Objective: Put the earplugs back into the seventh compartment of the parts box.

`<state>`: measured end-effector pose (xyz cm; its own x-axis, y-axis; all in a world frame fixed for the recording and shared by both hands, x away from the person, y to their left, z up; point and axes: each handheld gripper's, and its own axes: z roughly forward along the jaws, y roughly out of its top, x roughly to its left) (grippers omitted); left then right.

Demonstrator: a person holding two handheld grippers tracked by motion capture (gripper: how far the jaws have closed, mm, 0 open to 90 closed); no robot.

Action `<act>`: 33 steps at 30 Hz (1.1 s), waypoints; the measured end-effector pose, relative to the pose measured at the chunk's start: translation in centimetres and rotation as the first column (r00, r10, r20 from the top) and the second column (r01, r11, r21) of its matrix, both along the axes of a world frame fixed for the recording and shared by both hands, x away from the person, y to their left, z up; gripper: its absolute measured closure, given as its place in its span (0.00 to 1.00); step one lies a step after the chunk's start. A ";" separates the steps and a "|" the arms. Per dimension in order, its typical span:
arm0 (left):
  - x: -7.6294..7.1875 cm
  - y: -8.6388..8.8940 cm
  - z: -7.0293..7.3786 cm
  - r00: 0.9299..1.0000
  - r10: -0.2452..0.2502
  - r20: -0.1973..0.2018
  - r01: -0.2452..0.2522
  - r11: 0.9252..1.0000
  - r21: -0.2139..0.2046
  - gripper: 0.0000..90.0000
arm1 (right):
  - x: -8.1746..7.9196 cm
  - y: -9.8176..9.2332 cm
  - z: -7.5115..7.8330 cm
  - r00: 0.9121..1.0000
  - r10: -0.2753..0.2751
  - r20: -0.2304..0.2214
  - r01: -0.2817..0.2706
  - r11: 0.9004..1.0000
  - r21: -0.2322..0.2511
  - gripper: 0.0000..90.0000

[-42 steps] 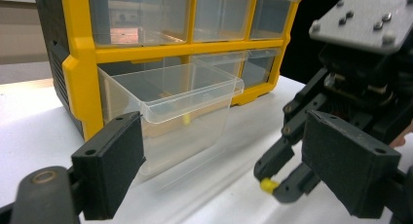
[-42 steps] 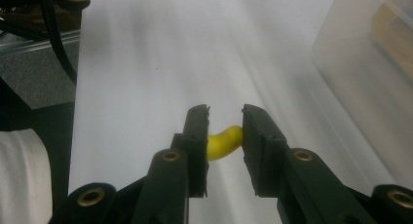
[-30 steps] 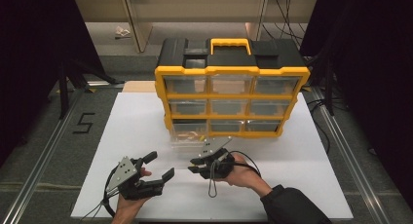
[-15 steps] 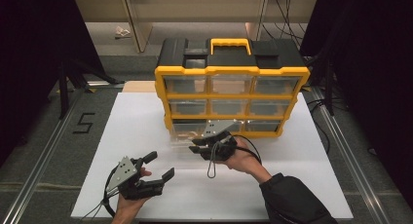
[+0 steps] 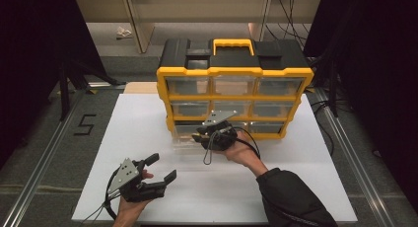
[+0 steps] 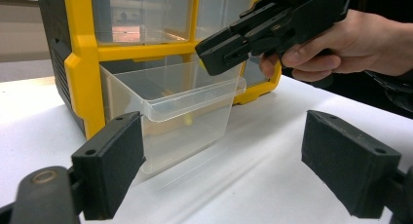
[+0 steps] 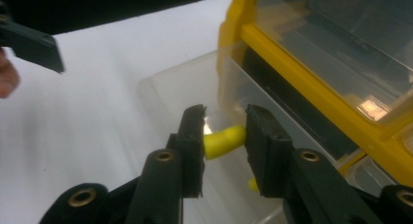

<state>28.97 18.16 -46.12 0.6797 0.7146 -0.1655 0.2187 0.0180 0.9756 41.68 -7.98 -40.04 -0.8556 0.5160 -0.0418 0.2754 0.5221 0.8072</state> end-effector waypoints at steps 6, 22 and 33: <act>0.0 0.0 0.0 1.000 0.001 -0.006 -0.001 1.000 0.003 0.17 | 0.2 -0.2 0.1 1.000 -0.022 -0.005 0.022 1.000 0.012 0.57; 0.2 -0.1 -0.1 1.000 0.003 -0.017 -0.003 1.000 0.012 0.17 | -2.4 -1.8 1.3 0.999 -0.003 0.047 0.000 0.997 0.071 0.44; 0.2 -0.1 -0.1 1.000 -0.002 -0.019 0.002 1.000 0.008 0.17 | -4.2 -3.0 1.8 0.994 -0.036 0.101 0.020 0.988 0.152 0.41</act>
